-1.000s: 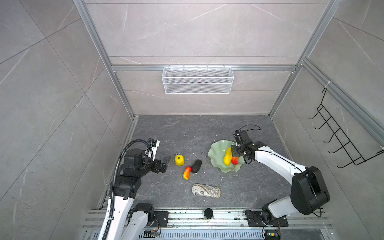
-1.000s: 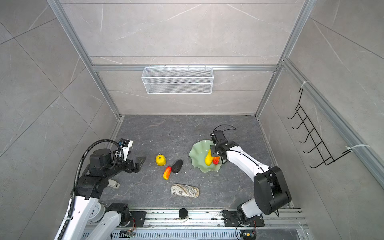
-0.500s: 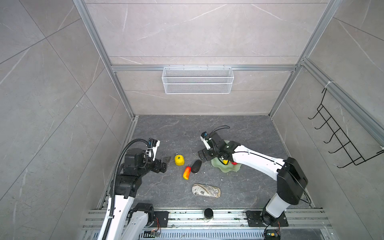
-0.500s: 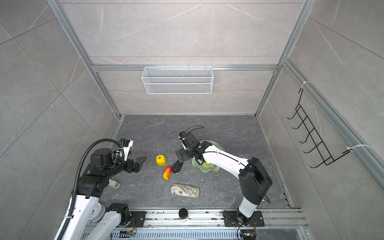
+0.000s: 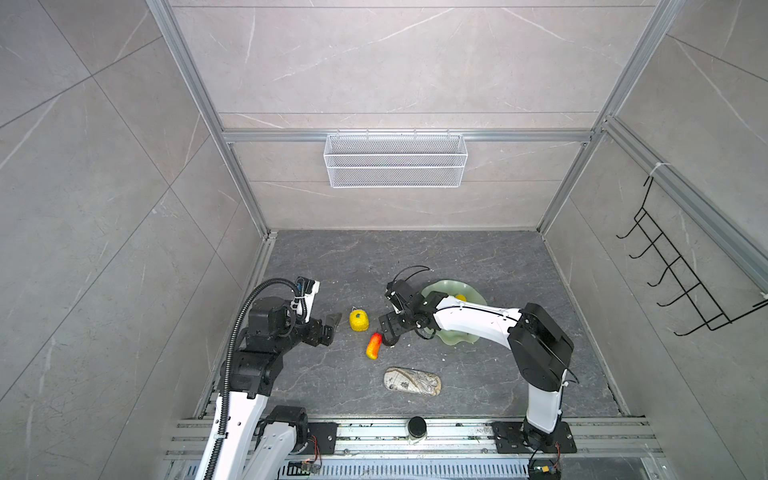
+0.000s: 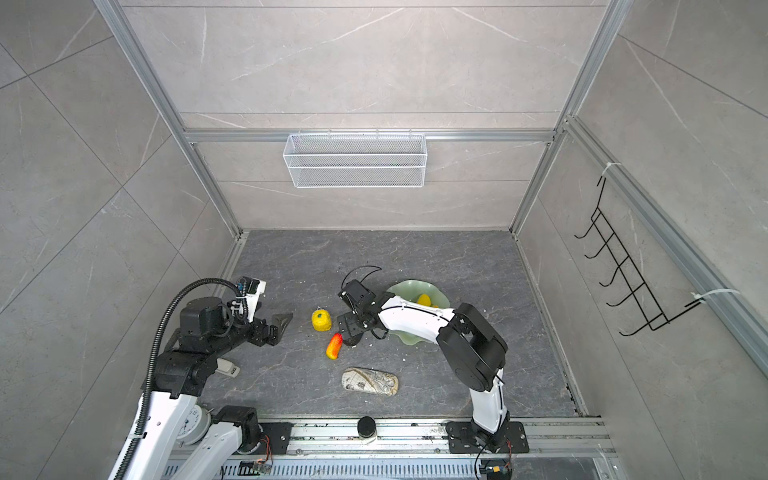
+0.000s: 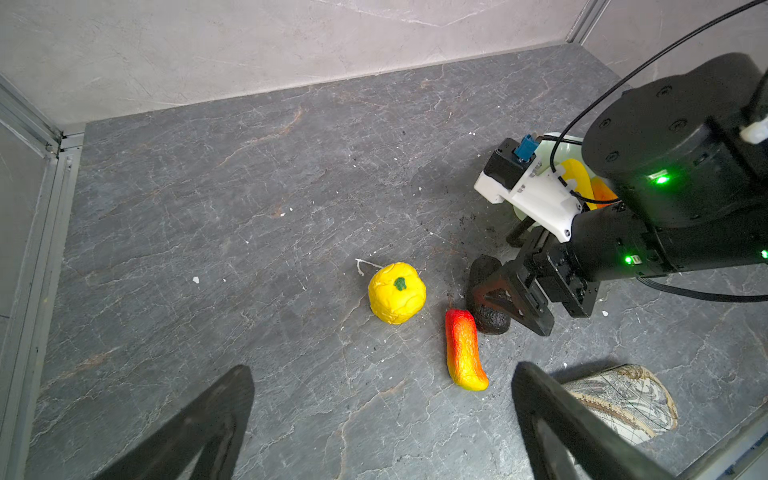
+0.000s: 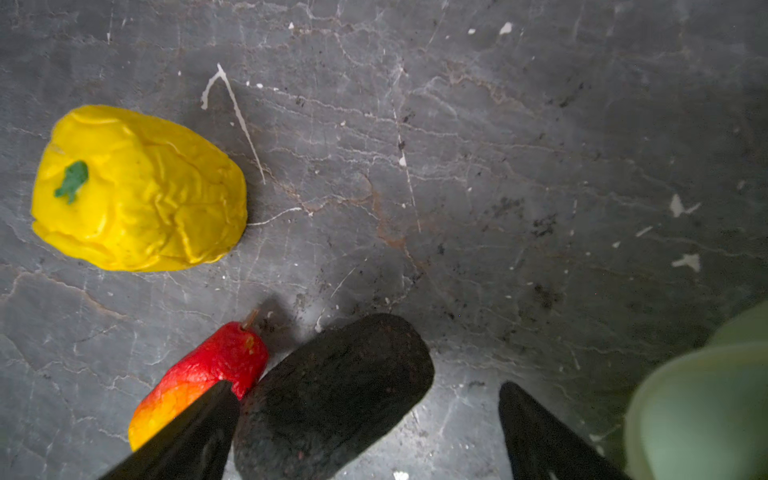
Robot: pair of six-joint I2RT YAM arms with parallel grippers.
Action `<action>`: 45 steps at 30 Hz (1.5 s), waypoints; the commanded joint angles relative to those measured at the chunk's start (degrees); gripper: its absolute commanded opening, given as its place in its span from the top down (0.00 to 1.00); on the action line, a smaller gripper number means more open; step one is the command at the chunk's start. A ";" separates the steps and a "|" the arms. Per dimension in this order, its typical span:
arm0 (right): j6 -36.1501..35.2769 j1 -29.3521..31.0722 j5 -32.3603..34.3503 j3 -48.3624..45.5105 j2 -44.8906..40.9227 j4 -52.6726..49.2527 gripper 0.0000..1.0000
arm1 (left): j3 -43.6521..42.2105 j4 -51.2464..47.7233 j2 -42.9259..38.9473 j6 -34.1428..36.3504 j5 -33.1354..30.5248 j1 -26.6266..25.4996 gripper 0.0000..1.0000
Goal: Place and organize the fake fruits in the fruit bowl
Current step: 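Move the right gripper to the dark avocado and grasp it, then lower the avocado into the bowl beside the yellow fruit, release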
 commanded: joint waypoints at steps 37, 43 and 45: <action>-7.51 -2.39 4.25 -0.97 -15.44 -2.10 0.89 | 0.64 1.10 -0.73 -0.48 0.23 0.28 0.00; 0.18 -7.72 11.56 -9.64 -21.78 0.86 0.88 | 0.73 1.04 -0.82 -0.55 0.37 0.28 0.00; 2.06 -8.31 13.44 -11.95 -22.00 1.55 0.90 | 0.66 1.02 -0.81 -0.54 0.42 0.26 0.00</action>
